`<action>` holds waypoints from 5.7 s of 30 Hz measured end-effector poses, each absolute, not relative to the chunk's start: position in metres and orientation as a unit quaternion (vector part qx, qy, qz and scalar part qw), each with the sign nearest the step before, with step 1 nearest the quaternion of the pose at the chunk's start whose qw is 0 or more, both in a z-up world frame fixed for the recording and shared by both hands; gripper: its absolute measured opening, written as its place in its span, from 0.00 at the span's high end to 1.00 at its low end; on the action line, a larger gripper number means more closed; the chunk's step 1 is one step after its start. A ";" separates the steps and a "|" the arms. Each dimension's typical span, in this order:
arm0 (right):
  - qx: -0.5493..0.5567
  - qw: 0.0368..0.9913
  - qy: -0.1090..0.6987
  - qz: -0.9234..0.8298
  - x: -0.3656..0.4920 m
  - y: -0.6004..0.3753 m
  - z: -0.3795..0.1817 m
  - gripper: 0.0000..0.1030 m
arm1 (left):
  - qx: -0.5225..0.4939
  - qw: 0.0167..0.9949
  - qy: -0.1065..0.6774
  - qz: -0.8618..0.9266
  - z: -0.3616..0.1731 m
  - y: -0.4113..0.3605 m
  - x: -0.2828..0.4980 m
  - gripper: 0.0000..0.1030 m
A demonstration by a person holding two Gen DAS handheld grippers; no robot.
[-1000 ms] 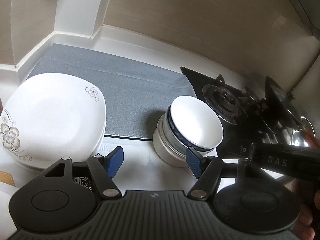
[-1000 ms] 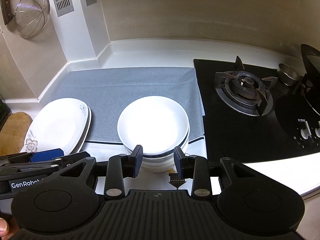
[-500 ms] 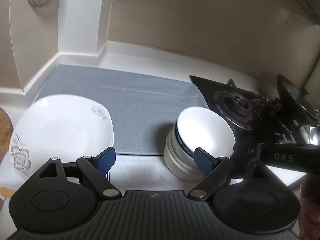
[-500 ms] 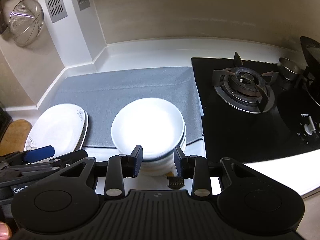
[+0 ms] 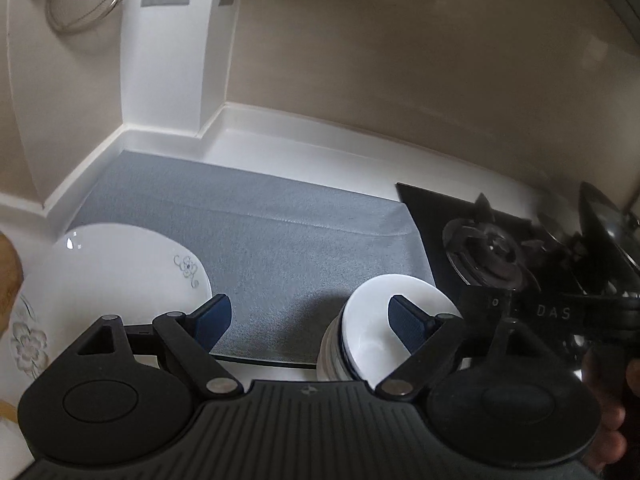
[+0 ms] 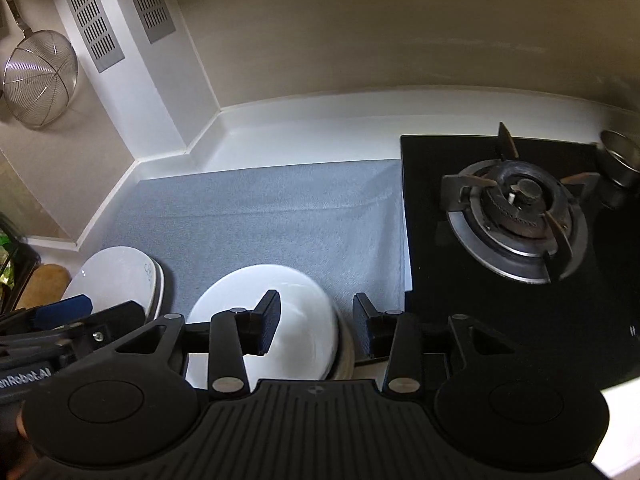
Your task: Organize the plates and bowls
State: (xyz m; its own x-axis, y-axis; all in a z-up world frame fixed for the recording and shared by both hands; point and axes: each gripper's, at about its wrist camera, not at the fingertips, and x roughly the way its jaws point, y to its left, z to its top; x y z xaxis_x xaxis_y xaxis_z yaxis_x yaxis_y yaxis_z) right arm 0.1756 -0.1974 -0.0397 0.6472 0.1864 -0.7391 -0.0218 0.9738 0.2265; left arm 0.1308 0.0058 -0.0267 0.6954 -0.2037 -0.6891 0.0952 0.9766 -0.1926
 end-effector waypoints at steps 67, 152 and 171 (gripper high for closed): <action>0.027 0.772 0.579 0.261 0.249 -0.161 -0.111 0.54 | -0.186 0.852 0.489 0.022 -0.105 0.012 0.146 0.55; 0.126 0.833 0.516 0.155 0.255 0.035 -0.079 0.65 | -0.143 0.864 0.481 -0.048 -0.073 0.236 0.186 0.65; 0.126 0.825 0.533 0.141 0.259 0.042 -0.087 0.64 | -0.129 0.868 0.477 -0.050 -0.074 0.232 0.190 0.66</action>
